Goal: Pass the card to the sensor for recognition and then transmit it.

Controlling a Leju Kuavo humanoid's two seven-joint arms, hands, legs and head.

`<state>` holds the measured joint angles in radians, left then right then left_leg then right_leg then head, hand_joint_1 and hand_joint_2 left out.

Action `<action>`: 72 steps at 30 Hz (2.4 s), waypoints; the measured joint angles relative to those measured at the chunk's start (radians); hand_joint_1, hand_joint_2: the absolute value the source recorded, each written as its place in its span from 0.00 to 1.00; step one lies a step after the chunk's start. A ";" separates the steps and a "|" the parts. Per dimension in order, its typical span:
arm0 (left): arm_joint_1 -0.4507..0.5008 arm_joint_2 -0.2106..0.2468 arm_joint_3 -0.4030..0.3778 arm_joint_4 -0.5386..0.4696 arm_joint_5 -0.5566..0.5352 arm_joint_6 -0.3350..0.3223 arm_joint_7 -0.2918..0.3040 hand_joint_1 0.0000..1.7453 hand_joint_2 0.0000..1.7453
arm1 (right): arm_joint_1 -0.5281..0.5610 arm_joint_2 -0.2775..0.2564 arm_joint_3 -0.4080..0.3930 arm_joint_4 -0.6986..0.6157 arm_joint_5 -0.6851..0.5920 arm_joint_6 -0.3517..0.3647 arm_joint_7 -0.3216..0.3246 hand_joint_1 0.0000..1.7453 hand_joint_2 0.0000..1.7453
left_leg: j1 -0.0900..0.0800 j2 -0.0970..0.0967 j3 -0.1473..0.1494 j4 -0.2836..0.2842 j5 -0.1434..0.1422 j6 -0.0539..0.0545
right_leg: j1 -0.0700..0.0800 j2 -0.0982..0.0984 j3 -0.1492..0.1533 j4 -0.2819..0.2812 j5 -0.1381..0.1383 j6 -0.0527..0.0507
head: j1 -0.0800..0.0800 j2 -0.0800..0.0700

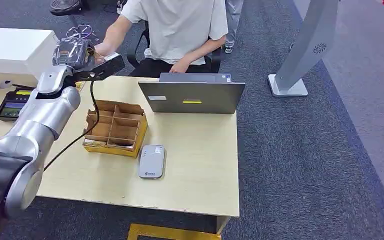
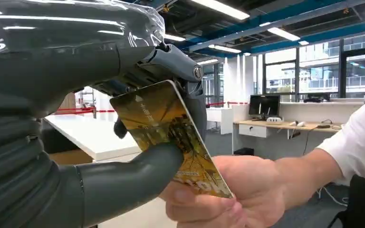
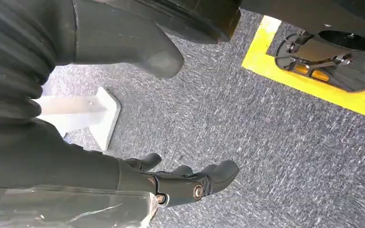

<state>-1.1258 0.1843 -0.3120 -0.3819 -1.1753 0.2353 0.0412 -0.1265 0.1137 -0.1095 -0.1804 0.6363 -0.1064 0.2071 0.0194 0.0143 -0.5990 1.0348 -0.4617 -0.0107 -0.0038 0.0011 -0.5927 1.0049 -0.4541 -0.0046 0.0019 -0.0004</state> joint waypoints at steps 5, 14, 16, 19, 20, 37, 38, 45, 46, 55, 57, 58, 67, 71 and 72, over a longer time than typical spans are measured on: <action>0.000 -0.002 0.000 0.000 0.008 0.006 -0.003 1.00 1.00 | 0.000 0.000 -0.001 0.000 0.001 0.000 -0.001 0.00 1.00 | 0.000 0.000 0.000 0.000 0.000 0.000 | 0.000 0.000 0.000 0.000 0.000 0.000 | 0.000 0.000; 0.000 -0.005 0.000 0.000 0.012 0.007 -0.011 1.00 1.00 | 0.000 0.000 -0.007 0.000 0.003 0.000 -0.002 0.00 1.00 | 0.000 0.000 0.000 0.000 0.000 0.000 | 0.000 0.000 0.000 0.000 0.000 0.000 | 0.000 0.000; 0.000 -0.005 0.000 0.000 0.016 0.008 -0.015 1.00 1.00 | 0.000 0.000 -0.007 0.000 0.005 0.000 -0.002 0.00 1.00 | 0.000 0.000 0.000 0.000 0.000 0.000 | 0.000 0.000 0.000 0.000 0.000 0.000 | 0.000 0.000; 0.000 -0.007 0.000 0.000 0.022 0.012 -0.021 1.00 1.00 | 0.000 0.000 -0.008 0.000 0.011 0.002 -0.002 0.00 1.00 | 0.000 0.000 0.000 0.000 0.000 0.000 | 0.000 0.000 0.000 0.000 0.000 0.000 | 0.000 0.000; 0.002 -0.013 0.000 0.000 0.030 0.028 -0.021 1.00 1.00 | 0.000 0.000 -0.008 0.000 0.013 0.003 -0.002 0.00 1.00 | 0.000 0.000 0.000 0.000 0.000 0.000 | 0.000 0.000 0.000 0.000 0.000 0.000 | 0.000 0.000; 0.319 -0.060 -0.074 -0.493 0.267 0.153 -0.155 1.00 1.00 | 0.038 -0.003 -0.058 0.000 -0.008 -0.017 -0.028 0.00 1.00 | -0.001 -0.001 -0.001 0.000 0.000 0.000 | 0.000 -0.001 -0.001 0.000 0.000 0.000 | -0.001 0.000; 0.339 -0.056 -0.092 -0.547 0.268 0.148 -0.147 1.00 1.00 | 0.042 -0.003 -0.063 0.000 -0.010 -0.018 -0.031 0.00 1.00 | -0.001 -0.002 -0.001 0.000 0.000 0.000 | 0.000 -0.002 -0.001 0.000 -0.001 0.000 | -0.001 0.000; 0.396 -0.037 -0.157 -0.738 0.275 0.131 -0.127 1.00 1.00 | 0.051 -0.003 -0.079 0.000 -0.011 -0.018 -0.035 0.00 1.00 | -0.001 -0.002 -0.002 0.000 0.000 0.000 | 0.000 -0.002 -0.001 0.000 -0.001 0.000 | -0.001 0.000; 0.399 -0.035 -0.159 -0.751 0.275 0.131 -0.126 1.00 1.00 | 0.051 -0.003 -0.081 0.000 -0.011 -0.018 -0.035 0.00 1.00 | -0.001 -0.002 -0.002 0.000 0.000 0.000 | 0.000 -0.002 -0.001 0.000 -0.001 0.000 | -0.001 0.000; 0.408 -0.023 -0.171 -0.801 0.275 0.130 -0.125 1.00 1.00 | 0.052 -0.003 -0.085 0.000 -0.011 -0.018 -0.035 0.00 1.00 | 0.000 -0.002 -0.002 0.000 0.001 0.000 | 0.000 -0.002 -0.001 0.000 -0.001 0.000 | 0.000 0.000; 0.408 -0.023 -0.172 -0.805 0.275 0.130 -0.125 1.00 1.00 | 0.052 -0.003 -0.088 0.000 -0.011 -0.018 -0.035 0.00 1.00 | 0.000 -0.002 -0.002 0.000 0.001 0.000 | 0.000 -0.002 -0.001 0.000 -0.001 0.000 | 0.000 0.000; 0.409 -0.023 -0.172 -0.806 0.275 0.130 -0.125 1.00 1.00 | 0.052 -0.003 -0.089 0.000 -0.011 -0.018 -0.035 0.00 1.00 | 0.000 -0.002 -0.002 0.000 0.001 0.000 | 0.000 -0.002 -0.001 0.000 -0.001 0.000 | -0.001 0.000; 0.409 -0.023 -0.173 -0.808 0.275 0.130 -0.125 1.00 1.00 | 0.052 -0.003 -0.092 0.000 -0.011 -0.018 -0.035 0.00 1.00 | 0.000 -0.002 -0.002 0.000 0.001 0.000 | 0.000 -0.002 -0.001 0.000 -0.001 0.000 | -0.001 0.000; 0.409 -0.023 -0.173 -0.808 0.275 0.130 -0.125 1.00 1.00 | 0.052 -0.003 -0.092 0.000 -0.011 -0.018 -0.035 0.00 1.00 | 0.000 -0.002 -0.001 0.000 0.001 0.000 | 0.000 -0.002 -0.001 0.000 0.000 0.000 | -0.001 0.000; 0.409 -0.023 -0.173 -0.808 0.275 0.130 -0.125 1.00 1.00 | 0.052 -0.003 -0.092 0.000 -0.011 -0.018 -0.035 0.00 1.00 | 0.000 -0.002 -0.001 0.000 0.001 0.000 | 0.000 -0.002 -0.001 0.000 -0.001 0.000 | -0.001 0.000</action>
<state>-0.7168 0.1617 -0.4849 -1.1902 -0.8999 0.3651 -0.0835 -0.0743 0.1106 -0.2010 -0.1804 0.6249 -0.1244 0.1720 0.0190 0.0125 -0.6005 1.0344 -0.4611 -0.0106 -0.0040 -0.0010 -0.5938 1.0049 -0.4546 -0.0043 0.0011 -0.0004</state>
